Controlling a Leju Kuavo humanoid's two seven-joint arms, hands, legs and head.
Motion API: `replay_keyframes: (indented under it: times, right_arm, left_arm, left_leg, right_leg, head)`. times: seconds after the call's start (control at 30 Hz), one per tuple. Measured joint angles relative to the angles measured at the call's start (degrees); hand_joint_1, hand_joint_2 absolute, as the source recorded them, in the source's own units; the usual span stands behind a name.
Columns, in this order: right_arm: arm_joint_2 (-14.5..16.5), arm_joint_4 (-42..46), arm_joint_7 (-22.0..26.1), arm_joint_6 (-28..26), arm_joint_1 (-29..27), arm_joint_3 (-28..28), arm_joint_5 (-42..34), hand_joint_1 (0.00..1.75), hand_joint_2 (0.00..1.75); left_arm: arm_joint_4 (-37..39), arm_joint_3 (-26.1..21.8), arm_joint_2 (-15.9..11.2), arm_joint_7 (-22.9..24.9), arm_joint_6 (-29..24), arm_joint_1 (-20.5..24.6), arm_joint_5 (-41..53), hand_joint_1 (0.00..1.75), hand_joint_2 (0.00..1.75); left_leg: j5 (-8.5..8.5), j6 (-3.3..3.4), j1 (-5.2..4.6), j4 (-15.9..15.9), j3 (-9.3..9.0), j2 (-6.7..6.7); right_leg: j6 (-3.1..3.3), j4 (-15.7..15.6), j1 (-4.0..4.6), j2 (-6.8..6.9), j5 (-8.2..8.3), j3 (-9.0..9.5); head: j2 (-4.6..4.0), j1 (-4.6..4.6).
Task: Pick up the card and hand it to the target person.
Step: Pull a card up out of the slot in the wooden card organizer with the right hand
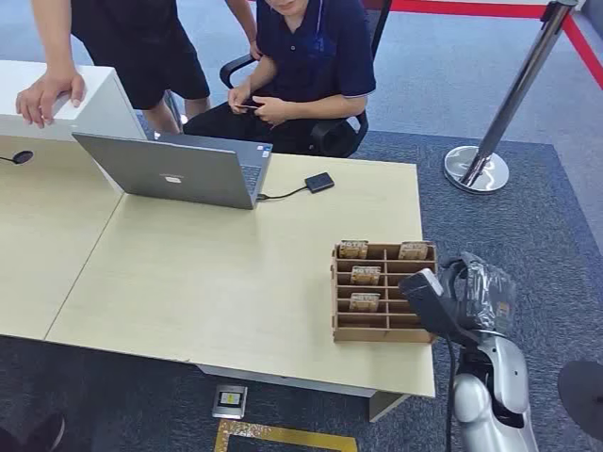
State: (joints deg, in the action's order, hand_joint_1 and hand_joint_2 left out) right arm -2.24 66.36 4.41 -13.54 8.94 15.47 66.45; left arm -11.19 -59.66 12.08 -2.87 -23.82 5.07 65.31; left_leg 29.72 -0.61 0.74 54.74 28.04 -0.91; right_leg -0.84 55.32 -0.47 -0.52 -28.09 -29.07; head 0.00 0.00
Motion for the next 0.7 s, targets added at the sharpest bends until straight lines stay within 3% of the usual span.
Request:
replay_keyframes:
  times: [0.23,0.4,0.57,0.7]
  right_arm:
    - [-0.20,-1.14,-0.16,0.91,1.54,0.32,-0.19,1.30,1.75]
    - [-0.78,-3.35,-0.48,1.61,4.26,0.86,-0.38,0.89,1.75]
    - [-0.81,-7.97,0.02,2.15,8.73,1.98,-0.96,0.66,1.75]
    - [-0.25,-10.81,0.53,2.35,11.38,3.05,-1.26,0.67,1.75]
  left_arm:
    - [0.02,-0.48,0.13,0.34,-0.32,-0.02,-0.38,0.00,0.00]
    - [0.05,-0.54,0.18,0.29,-0.39,-0.05,-0.24,0.00,0.00]
    - [0.07,-0.76,0.26,0.20,-0.61,-0.02,-0.26,0.00,0.00]
    - [0.07,-0.80,0.33,0.21,-0.76,-0.01,-0.21,0.00,0.00]
  left_leg:
    - [0.01,-0.01,0.00,0.01,-0.01,0.04]
    - [0.00,-0.01,0.00,0.02,-0.01,0.09]
    - [0.01,0.00,-0.01,0.02,-0.01,0.14]
    - [0.01,-0.01,0.00,0.02,-0.02,0.14]
  right_leg:
    - [0.01,0.01,0.00,-0.04,0.00,-0.02]
    - [0.01,0.03,-0.01,-0.08,0.02,-0.04]
    - [-0.01,0.03,-0.01,-0.14,0.05,-0.04]
    - [-0.01,0.03,-0.01,-0.14,0.06,-0.04]
  head:
    - [0.00,0.00]
    - [0.00,0.00]
    - [0.00,0.00]
    - [0.00,0.00]
